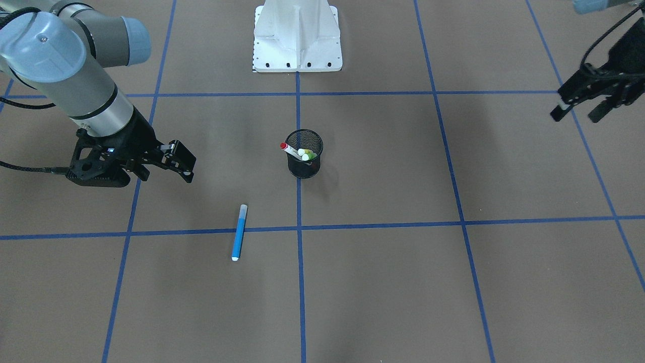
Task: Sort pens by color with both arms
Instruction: 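Move the left gripper over the pen cup while the right arm withdraws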
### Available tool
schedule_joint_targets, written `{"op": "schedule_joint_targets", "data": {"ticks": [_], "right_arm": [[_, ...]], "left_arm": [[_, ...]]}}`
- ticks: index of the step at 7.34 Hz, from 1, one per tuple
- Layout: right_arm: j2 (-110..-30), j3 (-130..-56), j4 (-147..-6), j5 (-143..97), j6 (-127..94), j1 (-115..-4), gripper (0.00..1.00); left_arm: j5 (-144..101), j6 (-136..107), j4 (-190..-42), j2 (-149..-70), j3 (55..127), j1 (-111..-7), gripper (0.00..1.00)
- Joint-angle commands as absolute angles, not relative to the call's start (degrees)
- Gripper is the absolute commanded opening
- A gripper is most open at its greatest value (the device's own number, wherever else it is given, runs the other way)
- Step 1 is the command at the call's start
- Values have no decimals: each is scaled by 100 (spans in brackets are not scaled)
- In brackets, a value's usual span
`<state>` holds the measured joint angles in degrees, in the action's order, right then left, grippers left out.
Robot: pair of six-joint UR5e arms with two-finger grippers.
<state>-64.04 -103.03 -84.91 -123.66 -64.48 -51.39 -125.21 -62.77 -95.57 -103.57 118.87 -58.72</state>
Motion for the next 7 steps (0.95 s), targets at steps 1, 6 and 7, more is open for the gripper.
{"op": "schedule_joint_targets", "data": {"ticks": [1,6,7], "right_arm": [[-6818,-10345,-7984,-12366,-6399,-5185,98],[-7585,-10582,-7822,-12366,-5476,-5502,98],[-7655,-10599,-7822,-12366,-5432,-5563,98]], "left_arm": [[-11423,-7039,-8008,-11840,11857,-4629,99],[-10345,-7339,-7286,-14217,9883,-3516,96],[-10031,-7278,-7286,-14456,9705,-3376,93]]}}
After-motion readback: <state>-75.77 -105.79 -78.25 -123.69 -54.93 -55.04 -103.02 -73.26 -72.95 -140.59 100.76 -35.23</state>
